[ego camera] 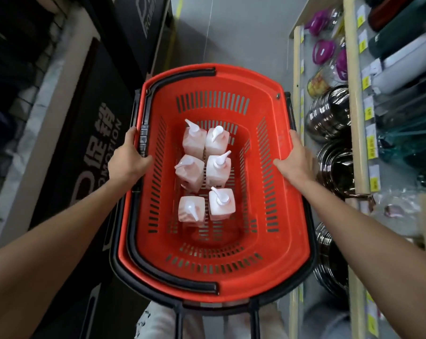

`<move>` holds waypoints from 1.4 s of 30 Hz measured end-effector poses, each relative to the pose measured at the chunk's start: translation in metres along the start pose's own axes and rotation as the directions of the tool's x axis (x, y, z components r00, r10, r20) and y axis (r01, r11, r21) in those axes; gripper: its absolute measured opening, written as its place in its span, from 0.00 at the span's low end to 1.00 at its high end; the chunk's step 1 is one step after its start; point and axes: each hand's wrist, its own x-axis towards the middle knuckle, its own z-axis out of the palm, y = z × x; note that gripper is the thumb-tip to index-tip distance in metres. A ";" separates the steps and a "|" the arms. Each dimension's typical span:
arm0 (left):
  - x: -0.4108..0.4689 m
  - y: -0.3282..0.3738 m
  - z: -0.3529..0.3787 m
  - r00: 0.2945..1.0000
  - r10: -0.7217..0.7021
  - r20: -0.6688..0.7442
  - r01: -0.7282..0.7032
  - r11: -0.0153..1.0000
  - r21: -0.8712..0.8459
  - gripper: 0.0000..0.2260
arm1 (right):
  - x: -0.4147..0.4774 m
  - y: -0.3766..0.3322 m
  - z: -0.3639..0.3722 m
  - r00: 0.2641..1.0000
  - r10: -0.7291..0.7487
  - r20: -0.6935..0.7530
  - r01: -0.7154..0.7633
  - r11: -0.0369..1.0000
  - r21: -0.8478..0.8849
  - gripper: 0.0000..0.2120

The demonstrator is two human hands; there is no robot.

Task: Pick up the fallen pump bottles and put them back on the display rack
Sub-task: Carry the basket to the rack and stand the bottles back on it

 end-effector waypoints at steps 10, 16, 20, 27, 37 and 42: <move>-0.136 -0.088 0.029 0.999 -0.053 0.010 0.053 0.999 -0.006 0.36 | -0.123 0.066 0.033 0.998 -0.056 0.031 0.056 0.998 -0.001 0.33; -0.211 -0.140 0.040 0.994 -0.093 0.060 0.094 0.995 -0.017 0.36 | -0.192 0.094 0.063 0.997 -0.054 0.062 0.057 0.997 -0.042 0.35; -0.252 -0.180 0.044 0.991 -0.107 0.079 0.108 0.994 -0.014 0.36 | -0.245 0.106 0.083 0.996 -0.066 0.067 0.070 0.995 -0.066 0.34; -0.310 -0.246 0.045 0.989 -0.062 0.135 0.065 0.998 -0.017 0.35 | -0.339 0.131 0.122 0.998 -0.003 0.068 0.008 0.996 -0.085 0.36; -0.380 -0.314 0.069 0.987 -0.060 0.146 0.060 0.998 0.006 0.36 | -0.432 0.174 0.166 0.997 0.022 0.074 -0.017 0.997 -0.071 0.35; -0.410 -0.346 0.091 0.989 -0.054 0.141 0.054 0.999 0.004 0.36 | -0.460 0.202 0.193 0.997 0.016 0.071 -0.012 0.998 -0.055 0.35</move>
